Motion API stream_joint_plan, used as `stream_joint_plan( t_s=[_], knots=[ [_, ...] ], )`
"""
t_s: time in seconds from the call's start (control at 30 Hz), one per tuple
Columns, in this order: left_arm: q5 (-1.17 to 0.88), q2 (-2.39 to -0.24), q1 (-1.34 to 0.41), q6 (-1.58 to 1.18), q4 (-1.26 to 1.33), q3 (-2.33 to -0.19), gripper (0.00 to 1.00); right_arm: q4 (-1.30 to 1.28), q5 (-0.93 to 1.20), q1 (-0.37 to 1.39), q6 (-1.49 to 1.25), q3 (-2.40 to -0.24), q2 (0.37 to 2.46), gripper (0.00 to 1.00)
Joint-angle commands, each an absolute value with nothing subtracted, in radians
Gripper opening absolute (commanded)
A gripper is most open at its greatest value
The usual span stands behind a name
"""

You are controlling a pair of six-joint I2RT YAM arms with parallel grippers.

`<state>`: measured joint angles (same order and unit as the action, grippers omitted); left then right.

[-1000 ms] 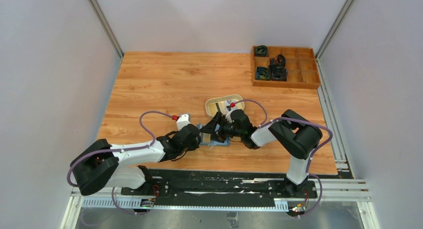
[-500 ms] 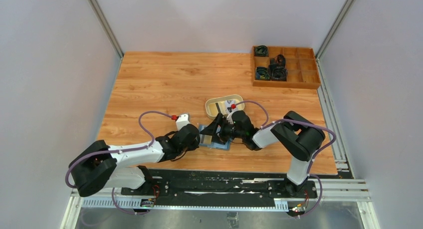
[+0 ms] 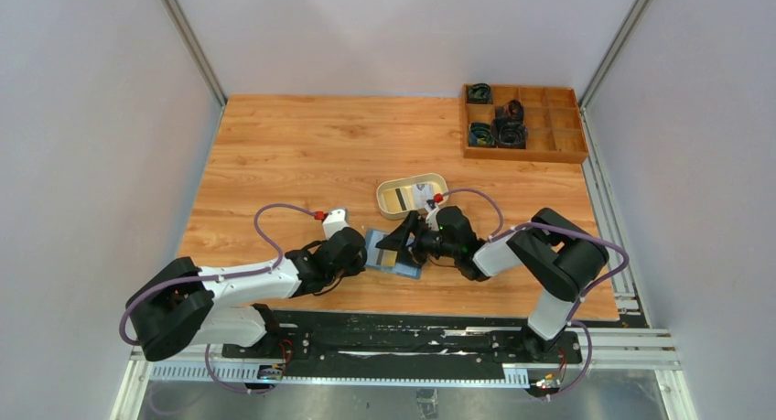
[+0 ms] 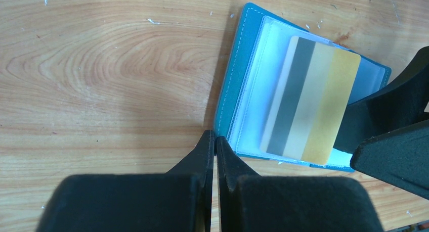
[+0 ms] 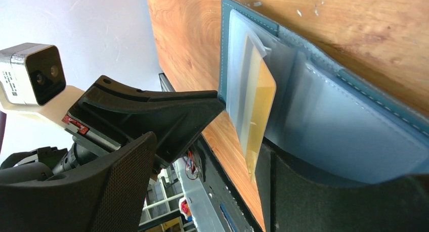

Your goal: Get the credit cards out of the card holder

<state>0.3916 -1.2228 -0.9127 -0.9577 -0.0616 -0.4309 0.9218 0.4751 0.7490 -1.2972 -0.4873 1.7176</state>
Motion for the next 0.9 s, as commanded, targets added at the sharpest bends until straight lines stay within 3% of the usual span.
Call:
stream_joint_plan(
  t_s=[0.0,0.17,0.33,0.53,0.87],
  knots=[
    [0.407,-1.226,-0.911,-0.964,-0.062,-0.44,0.0,0.966,0.502,0.73,-1.304,-0.453,1.701,0.72],
    [0.406,-1.237,-0.911,-0.96,-0.061,-0.449,0.0,0.964,0.513,0.716,-1.289,-0.432,1.708,0.61],
    [0.402,-1.247,-0.91,-0.959,-0.057,-0.453,0.0,0.992,0.521,0.703,-1.287,-0.404,1.735,0.29],
    [0.397,-1.259,-0.911,-0.956,-0.054,-0.456,0.0,1.035,0.534,0.692,-1.287,-0.368,1.765,0.1],
    [0.396,-1.265,-0.911,-0.954,-0.051,-0.457,0.0,0.901,0.571,0.657,-1.171,-0.329,1.686,0.06]
  ],
)
